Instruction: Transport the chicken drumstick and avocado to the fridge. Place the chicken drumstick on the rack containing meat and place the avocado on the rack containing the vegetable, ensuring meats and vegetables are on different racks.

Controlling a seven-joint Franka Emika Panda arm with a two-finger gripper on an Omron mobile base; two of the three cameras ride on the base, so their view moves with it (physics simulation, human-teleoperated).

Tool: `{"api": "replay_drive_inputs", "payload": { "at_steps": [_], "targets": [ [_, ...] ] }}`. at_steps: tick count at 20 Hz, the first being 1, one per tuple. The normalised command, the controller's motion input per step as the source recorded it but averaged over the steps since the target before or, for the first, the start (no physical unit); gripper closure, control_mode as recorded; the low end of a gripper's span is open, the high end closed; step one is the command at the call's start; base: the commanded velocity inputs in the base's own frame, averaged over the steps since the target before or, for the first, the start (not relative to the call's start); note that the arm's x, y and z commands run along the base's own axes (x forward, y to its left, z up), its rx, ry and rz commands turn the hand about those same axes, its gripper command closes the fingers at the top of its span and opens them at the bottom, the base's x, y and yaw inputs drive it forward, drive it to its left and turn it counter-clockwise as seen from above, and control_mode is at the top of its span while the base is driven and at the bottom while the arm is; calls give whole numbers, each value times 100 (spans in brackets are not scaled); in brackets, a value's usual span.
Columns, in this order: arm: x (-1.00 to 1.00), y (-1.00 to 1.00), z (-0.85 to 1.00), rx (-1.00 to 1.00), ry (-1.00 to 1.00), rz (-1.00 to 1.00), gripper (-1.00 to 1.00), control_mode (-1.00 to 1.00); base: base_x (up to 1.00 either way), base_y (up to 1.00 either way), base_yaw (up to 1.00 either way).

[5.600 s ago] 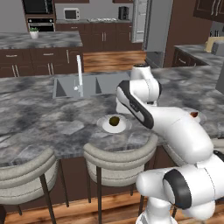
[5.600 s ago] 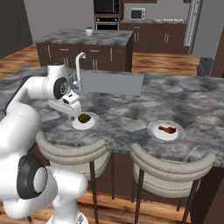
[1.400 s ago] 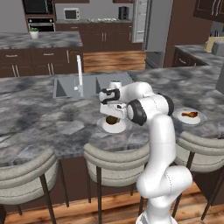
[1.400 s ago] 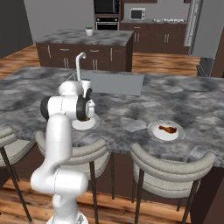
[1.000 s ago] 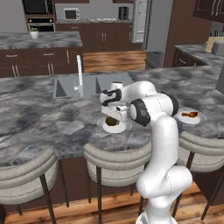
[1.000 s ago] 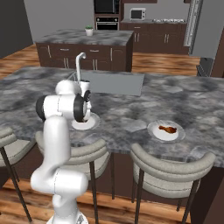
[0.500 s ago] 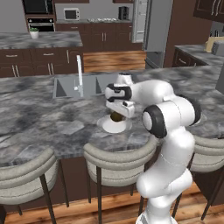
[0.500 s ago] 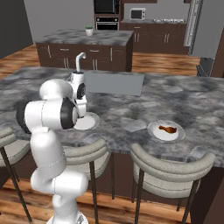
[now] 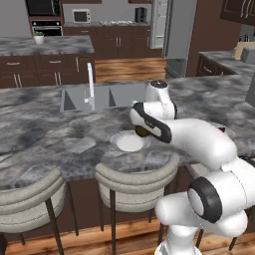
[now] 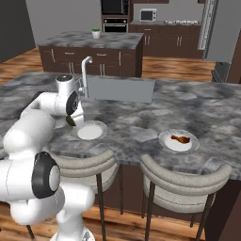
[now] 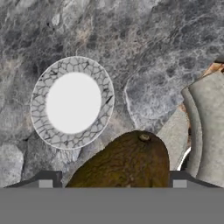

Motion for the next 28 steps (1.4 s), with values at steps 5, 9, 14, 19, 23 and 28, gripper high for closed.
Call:
{"api": "replay_drive_inputs", "payload": {
  "at_steps": [5, 9, 14, 19, 23, 28],
  "targets": [
    [-78, -2, 75, 0, -28, 1, 100, -100, 0, 0, 0],
    [-87, -11, 49, 0, -16, 2, 100, -100, 0, 0, 0],
    [-86, -21, 67, 0, -9, 1, 100, -100, 0, 0, 0],
    [-56, -11, 69, 0, -4, 0, 100, -100, 0, 0, 0],
    [-68, -3, 59, 0, -8, 0, 100, -100, 0, 0, 0],
    [-97, 0, 46, 0, -12, 0, 100, -100, 0, 0, 0]
  ]
}}
